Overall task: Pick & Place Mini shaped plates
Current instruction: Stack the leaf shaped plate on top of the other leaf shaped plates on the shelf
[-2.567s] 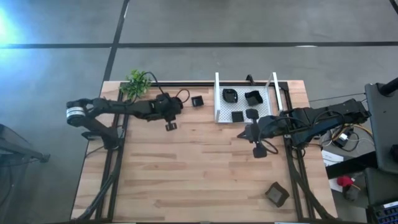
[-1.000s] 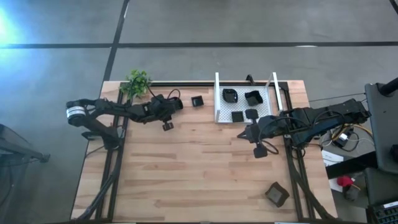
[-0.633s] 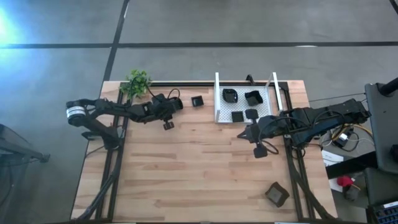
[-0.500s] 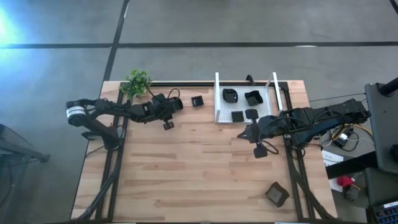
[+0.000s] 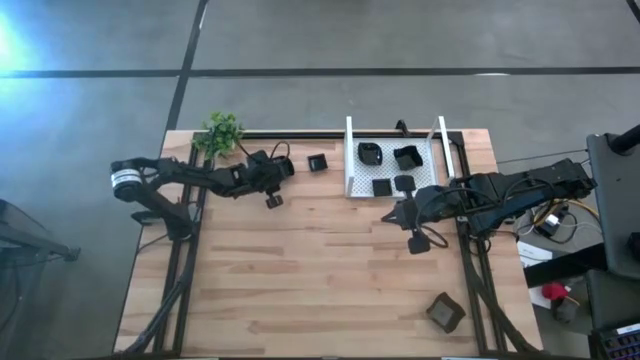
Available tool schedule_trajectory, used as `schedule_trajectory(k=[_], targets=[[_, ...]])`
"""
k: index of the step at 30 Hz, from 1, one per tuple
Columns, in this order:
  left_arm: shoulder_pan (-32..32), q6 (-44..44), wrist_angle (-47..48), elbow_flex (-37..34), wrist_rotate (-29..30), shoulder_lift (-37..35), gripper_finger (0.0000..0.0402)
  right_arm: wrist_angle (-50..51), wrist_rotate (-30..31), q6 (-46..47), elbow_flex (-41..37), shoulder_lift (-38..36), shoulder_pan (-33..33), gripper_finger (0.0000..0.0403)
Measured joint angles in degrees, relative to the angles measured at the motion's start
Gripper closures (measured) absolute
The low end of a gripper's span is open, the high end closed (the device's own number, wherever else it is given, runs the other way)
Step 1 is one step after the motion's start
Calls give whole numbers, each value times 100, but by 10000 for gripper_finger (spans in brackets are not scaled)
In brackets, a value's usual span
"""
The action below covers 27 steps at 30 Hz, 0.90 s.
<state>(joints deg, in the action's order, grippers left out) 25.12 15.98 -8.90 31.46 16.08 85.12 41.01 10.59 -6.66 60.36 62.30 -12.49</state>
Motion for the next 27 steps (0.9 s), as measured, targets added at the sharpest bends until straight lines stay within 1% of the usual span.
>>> schedule_trajectory(k=[5, 14, 17, 20, 23, 27], targets=[[0, 3, -342, 0, -5, 229, 300, 1, -2, 12, 0, 0, 0, 394], [0, 118, -356, 9, 2, 386, 304, 6, -2, 1, 0, 0, 0, 394], [0, 163, -355, 9, 72, 393, 324, 7, -3, -76, 0, 0, 0, 394], [0, 267, -353, 9, 286, 393, 357, 7, -2, -106, 0, 0, 2, 394], [0, 394, -351, 9, 336, 393, 392, 7, -2, -104, 0, 0, 2, 394], [-29, 434, -199, 104, 347, 388, 400, 5, -2, -106, 0, 0, 2, 394]])
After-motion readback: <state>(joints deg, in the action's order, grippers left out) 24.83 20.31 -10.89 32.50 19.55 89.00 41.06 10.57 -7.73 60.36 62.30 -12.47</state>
